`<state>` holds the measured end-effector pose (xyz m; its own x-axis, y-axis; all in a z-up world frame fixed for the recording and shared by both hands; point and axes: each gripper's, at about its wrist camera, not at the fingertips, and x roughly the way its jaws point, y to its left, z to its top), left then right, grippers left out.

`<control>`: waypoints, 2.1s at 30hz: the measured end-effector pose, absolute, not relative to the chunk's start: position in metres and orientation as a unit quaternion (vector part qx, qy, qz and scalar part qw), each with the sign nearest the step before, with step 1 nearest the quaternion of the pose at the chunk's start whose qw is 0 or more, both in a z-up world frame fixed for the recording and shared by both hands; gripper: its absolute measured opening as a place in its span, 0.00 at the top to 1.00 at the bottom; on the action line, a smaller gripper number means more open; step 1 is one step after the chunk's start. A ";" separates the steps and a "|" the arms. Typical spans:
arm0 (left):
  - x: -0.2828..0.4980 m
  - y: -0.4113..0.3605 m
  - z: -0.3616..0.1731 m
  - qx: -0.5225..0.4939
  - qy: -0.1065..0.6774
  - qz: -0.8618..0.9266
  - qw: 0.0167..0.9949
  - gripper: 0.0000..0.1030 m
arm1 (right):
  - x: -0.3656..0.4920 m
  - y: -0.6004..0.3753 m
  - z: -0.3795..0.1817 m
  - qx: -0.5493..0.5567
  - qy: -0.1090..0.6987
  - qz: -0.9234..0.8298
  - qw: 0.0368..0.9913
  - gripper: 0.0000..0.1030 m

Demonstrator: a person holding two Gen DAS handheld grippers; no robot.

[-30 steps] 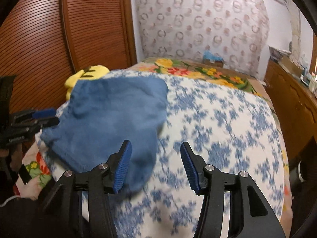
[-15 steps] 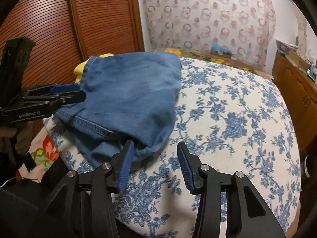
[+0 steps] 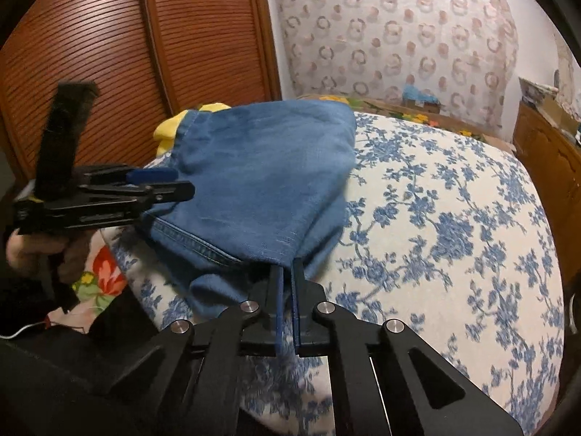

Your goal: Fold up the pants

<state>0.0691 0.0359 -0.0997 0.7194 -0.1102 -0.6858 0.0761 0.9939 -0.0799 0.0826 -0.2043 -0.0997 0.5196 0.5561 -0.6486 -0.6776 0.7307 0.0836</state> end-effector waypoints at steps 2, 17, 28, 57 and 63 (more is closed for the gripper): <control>0.070 0.041 -0.105 -0.028 0.376 -0.044 0.925 0.56 | 0.081 -0.210 -0.100 -0.084 0.342 0.358 0.865 0.99; 0.062 0.041 -0.102 -0.035 0.367 -0.062 0.927 0.56 | 0.130 -0.211 -0.087 -0.025 0.342 0.321 0.883 0.50; 0.067 0.052 -0.116 -0.038 0.377 -0.056 0.924 0.56 | 0.167 -0.182 -0.121 -0.013 0.409 0.310 0.858 0.50; 0.006 0.195 -0.056 -0.090 0.304 0.061 0.946 0.56 | 0.102 0.003 -0.022 -0.083 0.305 0.501 0.806 0.98; -0.007 0.223 -0.057 -0.104 0.298 0.092 0.945 0.56 | 0.090 0.059 -0.058 -0.106 0.339 0.538 0.764 0.98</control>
